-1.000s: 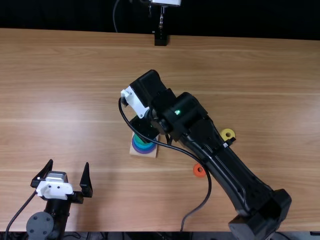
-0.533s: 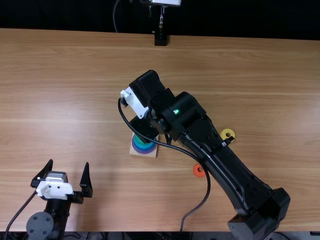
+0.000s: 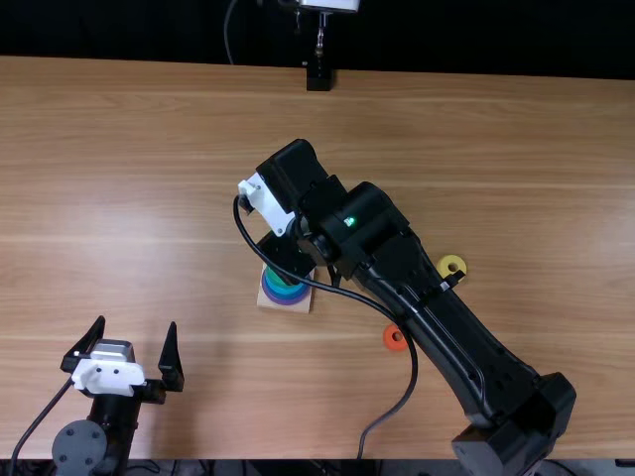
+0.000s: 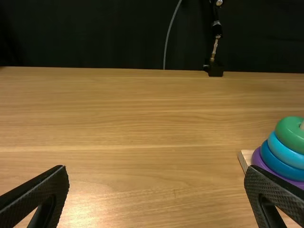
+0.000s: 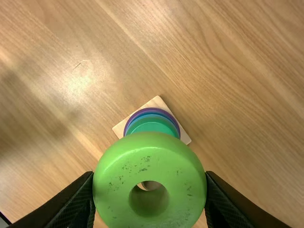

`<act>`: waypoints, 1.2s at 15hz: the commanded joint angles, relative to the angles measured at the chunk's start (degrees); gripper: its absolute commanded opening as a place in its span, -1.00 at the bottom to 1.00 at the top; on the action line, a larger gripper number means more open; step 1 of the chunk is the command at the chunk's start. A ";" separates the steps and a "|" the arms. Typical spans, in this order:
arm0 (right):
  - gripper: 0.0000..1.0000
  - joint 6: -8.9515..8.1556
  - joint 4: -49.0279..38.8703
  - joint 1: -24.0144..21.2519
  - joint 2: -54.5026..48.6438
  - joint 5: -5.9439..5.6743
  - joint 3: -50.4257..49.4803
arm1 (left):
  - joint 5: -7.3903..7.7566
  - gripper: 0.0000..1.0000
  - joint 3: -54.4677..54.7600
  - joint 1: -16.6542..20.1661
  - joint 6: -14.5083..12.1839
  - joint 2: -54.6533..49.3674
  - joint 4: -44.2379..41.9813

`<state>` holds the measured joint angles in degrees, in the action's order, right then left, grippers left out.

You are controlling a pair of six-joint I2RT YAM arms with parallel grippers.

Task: Build the Hanoi tower: stack the rings onto the peg from bottom to top in this color order: purple, dark blue, light blue, dark green, light green, yellow, orange.

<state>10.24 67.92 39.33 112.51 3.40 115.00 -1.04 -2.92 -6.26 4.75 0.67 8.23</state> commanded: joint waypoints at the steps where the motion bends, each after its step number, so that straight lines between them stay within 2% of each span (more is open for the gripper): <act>1: -1.00 1.26 0.27 -0.13 0.34 0.29 -1.97 | 0.51 1.00 2.57 0.55 -0.22 -0.67 0.84; 6: -1.00 1.36 0.17 -0.13 0.34 0.29 -2.94 | 0.51 1.00 2.57 0.55 -0.22 -0.67 0.74; 7: -0.33 1.26 0.06 -0.13 0.34 0.08 -2.68 | 0.51 1.00 2.57 0.55 -0.22 -0.67 0.84; 8: 0.80 1.05 0.17 -0.13 0.34 -0.76 -2.68 | 0.51 1.00 2.57 0.55 -0.22 -0.67 0.84; 9: 1.00 0.94 0.17 -0.13 0.34 -2.03 -3.03 | 0.51 1.00 2.57 0.55 -0.22 -0.67 0.84; 10: 1.00 0.83 -0.04 -0.13 0.34 -2.45 -3.03 | 0.51 1.00 2.57 0.55 -0.22 -0.67 0.84; 13: 1.00 1.15 -1.94 -0.13 0.26 -2.56 -2.41 | 0.51 1.00 2.57 0.55 -0.22 -0.67 0.84; 17: 1.00 0.41 -14.39 -0.31 -0.18 -2.34 -2.76 | 0.51 1.00 2.57 0.55 -0.22 -0.67 0.84; 18: 1.00 0.20 -15.97 -1.63 -0.45 -2.66 -3.47 | 0.51 1.00 2.57 0.55 -0.22 -0.67 0.74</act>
<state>10.63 52.23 38.76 112.55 1.50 112.09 -1.04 -2.92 -6.28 4.75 0.67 8.25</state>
